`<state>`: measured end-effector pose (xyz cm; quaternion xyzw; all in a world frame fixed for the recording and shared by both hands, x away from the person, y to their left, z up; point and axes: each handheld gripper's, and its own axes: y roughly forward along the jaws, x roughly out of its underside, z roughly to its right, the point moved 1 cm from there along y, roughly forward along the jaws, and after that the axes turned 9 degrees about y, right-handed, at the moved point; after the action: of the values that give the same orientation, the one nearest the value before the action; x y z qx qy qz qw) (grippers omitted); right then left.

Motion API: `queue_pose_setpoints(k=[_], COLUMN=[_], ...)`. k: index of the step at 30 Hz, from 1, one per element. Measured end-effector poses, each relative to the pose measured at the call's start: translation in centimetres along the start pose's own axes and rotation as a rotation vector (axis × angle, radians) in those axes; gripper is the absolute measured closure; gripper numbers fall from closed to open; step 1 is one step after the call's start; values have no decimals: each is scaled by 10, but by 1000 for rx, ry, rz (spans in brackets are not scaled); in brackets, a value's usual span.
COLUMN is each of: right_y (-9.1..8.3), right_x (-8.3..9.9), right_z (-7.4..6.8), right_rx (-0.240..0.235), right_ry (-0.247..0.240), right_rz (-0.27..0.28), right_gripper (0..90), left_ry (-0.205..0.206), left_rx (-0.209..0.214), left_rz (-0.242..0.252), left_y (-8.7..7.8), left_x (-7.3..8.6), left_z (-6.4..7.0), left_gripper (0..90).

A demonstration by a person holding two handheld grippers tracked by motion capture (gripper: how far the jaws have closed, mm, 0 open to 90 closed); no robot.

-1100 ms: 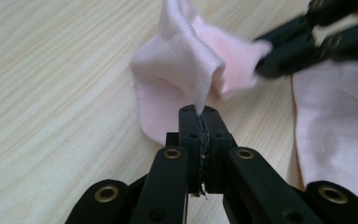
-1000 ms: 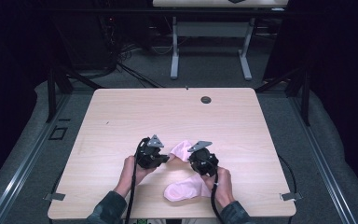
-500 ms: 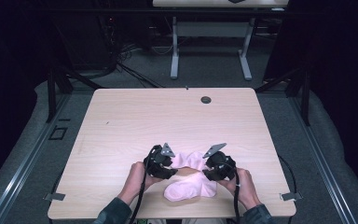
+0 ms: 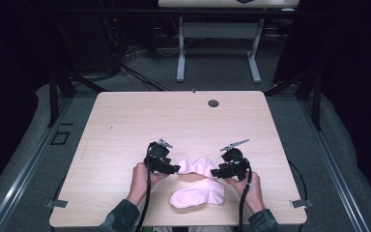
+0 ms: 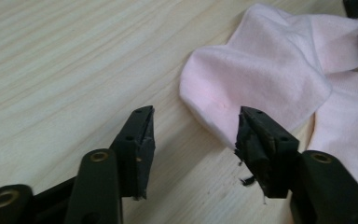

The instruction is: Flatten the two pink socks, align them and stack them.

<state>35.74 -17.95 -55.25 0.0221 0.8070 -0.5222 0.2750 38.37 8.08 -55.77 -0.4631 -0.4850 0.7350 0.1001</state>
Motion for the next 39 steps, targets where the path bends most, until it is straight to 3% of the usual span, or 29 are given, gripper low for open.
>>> queue_pose_setpoints(k=[2, 5, 8, 12, 14, 17, 18, 20, 23, 25, 27, 28, 31, 35, 39], right_y=[5, 10, 9, -1, -13, -39, -46, -43, -17, -13, -15, -17, -17, -4, 11], right_x=[0, 1, 1, -1, -2, -8, -10, -13, -6, -2, 0, 0, -3, -10, -16], right_z=[-2, -4, -4, -4, -5, -10, -13, -18, -21, -12, -2, 5, 14, 12, 6], right_rx=[15, 27, 34, 84, 129, 250, 260, 234, 141, 72, 7, -1, 41, 97, 90], right_ry=[-9, -4, 0, -26, -43, -99, -111, -125, -170, -122, -39, 6, 20, -20, -50], right_rz=[-16, -21, 9, 48, 101, 180, 193, 124, -19, -8, 57, 86, 101, 75, 36], right_gripper=[616, 762, 836, 848, 849, 842, 825, 686, 556, 518, 523, 528, 541, 546, 574], left_ry=[6, 21, 39, 64, 59, 75, 83, 87, 63, 46, 26, 24, 15, -1, -3], left_rx=[-3, -6, -9, -4, 5, -14, -23, -31, -47, -54, -52, -58, -60, -59, -50], left_rz=[-12, -29, -33, -24, 14, 89, 100, 91, 63, 57, 52, 49, 52, 53, 39], left_y=[4, 8, 13, 13, 8, -6, -8, -10, -7, -7, -8, -10, -13, -14, -12], left_x=[-3, -5, -5, -8, -13, -23, -24, -23, -9, 0, 10, 14, 19, 24, 25], left_z=[2, 5, 8, 13, 16, 25, 26, 26, 18, 14, 9, 8, 5, 2, 2], left_gripper=[543, 695, 869, 891, 893, 892, 892, 891, 891, 890, 889, 888, 886, 880, 864])
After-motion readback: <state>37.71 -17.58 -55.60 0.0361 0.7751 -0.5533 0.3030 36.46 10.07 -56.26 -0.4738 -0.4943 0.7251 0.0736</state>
